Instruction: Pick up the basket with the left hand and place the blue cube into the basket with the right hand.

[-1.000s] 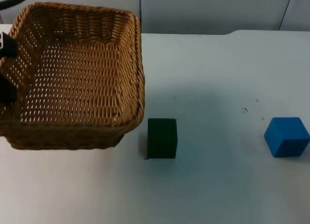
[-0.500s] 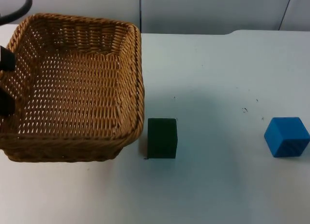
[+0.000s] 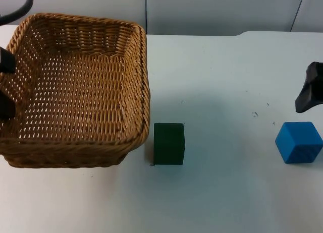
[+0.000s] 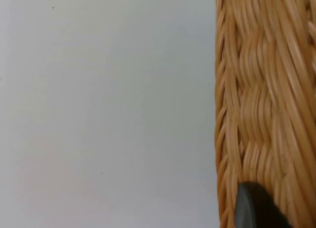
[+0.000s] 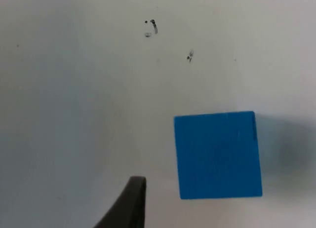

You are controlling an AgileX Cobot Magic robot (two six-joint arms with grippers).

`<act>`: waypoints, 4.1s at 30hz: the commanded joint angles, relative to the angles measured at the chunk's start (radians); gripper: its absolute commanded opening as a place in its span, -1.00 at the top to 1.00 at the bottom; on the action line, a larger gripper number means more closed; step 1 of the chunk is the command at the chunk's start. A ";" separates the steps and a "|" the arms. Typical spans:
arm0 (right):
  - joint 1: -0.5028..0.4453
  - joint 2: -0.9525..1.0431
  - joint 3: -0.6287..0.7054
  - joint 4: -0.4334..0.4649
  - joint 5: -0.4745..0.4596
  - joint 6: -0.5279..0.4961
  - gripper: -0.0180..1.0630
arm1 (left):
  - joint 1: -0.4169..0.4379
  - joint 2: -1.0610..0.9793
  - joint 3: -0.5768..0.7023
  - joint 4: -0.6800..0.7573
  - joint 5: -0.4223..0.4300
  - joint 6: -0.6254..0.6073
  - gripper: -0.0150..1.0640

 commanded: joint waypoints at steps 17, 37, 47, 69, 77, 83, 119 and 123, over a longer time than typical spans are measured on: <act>0.005 0.202 -0.053 0.021 -0.116 0.032 -0.84 | 0.002 -0.014 0.003 -0.026 -0.005 0.003 0.98; 0.055 0.314 -0.130 -0.052 -0.116 0.149 -0.80 | 0.002 -0.014 0.003 -0.022 0.006 0.011 0.98; 0.055 0.314 -0.130 -0.088 -0.107 0.214 -0.30 | 0.002 -0.014 0.003 -0.022 0.002 0.029 0.98; 0.055 0.314 -0.130 -0.110 -0.084 0.214 0.97 | 0.002 -0.014 0.003 -0.024 0.005 0.029 0.98; 0.055 0.279 -0.134 -0.112 -0.057 0.203 0.97 | 0.002 -0.014 0.003 -0.024 0.006 0.029 0.98; 0.055 0.186 -0.211 -0.111 0.085 0.152 0.97 | 0.002 -0.014 0.003 -0.024 0.006 0.029 0.98; 0.596 0.284 -0.806 0.029 0.078 0.029 0.97 | 0.000 -0.014 0.000 -0.058 0.013 0.029 0.98; 0.623 0.362 -0.857 0.029 0.071 0.027 0.97 | 0.000 -0.014 0.000 -0.062 0.013 0.029 0.98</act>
